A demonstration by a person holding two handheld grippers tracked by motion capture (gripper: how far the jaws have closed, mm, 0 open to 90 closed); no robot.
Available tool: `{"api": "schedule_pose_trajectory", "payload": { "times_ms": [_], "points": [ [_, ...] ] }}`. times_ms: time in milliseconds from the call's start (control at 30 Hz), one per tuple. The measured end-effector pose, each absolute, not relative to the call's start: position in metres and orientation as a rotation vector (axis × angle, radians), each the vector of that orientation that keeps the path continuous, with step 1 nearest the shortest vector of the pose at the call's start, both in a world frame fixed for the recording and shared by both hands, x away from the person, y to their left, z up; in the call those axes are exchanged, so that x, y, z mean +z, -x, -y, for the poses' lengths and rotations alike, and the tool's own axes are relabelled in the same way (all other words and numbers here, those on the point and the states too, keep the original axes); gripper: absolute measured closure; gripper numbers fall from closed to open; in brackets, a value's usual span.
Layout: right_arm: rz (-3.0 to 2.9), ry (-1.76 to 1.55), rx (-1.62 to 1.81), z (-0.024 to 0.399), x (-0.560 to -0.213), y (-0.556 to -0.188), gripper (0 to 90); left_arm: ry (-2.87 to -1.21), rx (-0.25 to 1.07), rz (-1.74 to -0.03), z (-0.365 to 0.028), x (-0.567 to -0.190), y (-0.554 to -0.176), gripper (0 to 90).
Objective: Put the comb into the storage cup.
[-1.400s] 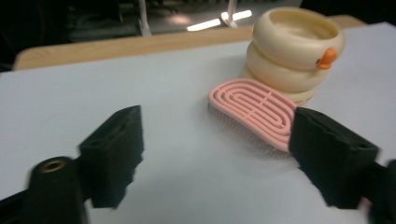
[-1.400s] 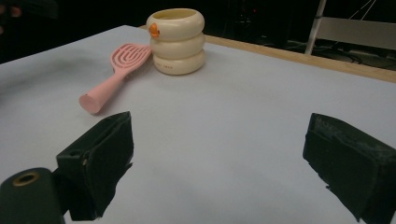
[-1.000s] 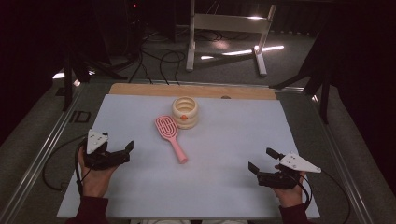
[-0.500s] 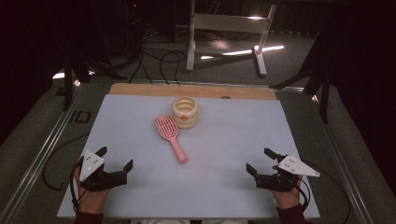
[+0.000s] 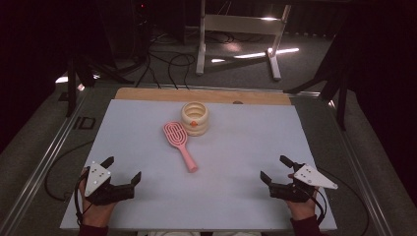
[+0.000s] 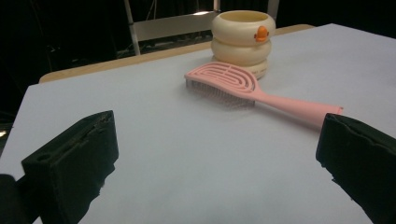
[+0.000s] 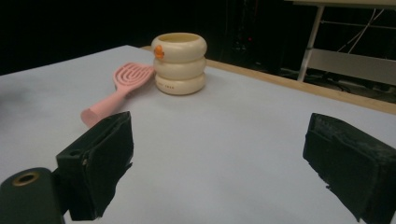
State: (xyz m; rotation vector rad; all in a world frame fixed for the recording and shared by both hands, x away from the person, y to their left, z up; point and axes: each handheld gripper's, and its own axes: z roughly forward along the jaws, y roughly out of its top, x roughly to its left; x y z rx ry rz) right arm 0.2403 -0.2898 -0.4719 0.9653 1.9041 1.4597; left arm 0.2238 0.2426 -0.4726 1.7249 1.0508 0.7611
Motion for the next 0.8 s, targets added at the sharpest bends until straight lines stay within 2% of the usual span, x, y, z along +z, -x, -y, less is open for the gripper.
{"api": "schedule_pose_trajectory", "payload": {
  "times_ms": [367, 800],
  "points": [
    [-1.914, -0.982, 1.452, 0.29, -0.475, -0.242, 8.8, -1.717, 0.78, -1.095, -0.243, -0.471, -0.224, 0.0],
    [-1.913, -1.003, 1.444, 0.29, -0.476, -0.243, 8.8, -1.776, 0.758, -1.197, -0.232, -0.45, -0.24, 0.0]
  ]
}}
